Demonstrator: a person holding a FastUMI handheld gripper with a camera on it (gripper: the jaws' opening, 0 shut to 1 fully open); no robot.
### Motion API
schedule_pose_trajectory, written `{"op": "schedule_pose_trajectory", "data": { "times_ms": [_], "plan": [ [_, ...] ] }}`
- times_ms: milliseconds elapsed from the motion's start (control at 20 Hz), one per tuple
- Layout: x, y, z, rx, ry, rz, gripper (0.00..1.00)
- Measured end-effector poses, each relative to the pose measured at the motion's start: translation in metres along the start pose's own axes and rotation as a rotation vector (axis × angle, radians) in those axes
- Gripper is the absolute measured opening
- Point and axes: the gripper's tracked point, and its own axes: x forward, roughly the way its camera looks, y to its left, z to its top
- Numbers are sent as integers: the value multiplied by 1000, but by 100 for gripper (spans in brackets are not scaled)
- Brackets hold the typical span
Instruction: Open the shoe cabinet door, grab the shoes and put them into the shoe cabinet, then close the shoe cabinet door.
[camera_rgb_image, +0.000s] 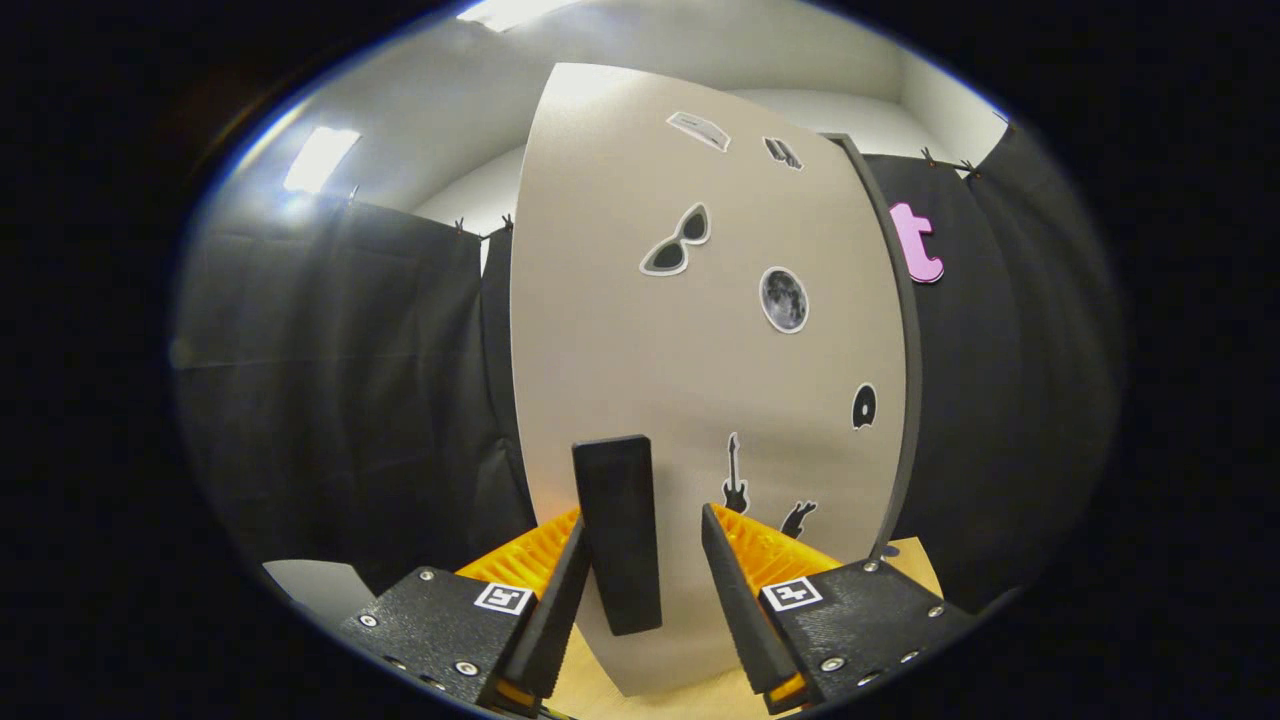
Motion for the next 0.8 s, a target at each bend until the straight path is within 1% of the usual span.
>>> {"op": "schedule_pose_trajectory", "data": {
  "times_ms": [100, 200, 350, 500, 800],
  "plan": [
    [15, 12, -2, -6, -6, 18, 71],
    [33, 14, 0, -17, -13, 12, 74],
    [59, 14, -1, 4, -5, 7, 77],
    [75, 15, 0, 11, -4, 0, 79],
    [96, 22, -2, 12, -7, -30, 80]
  ]
}}
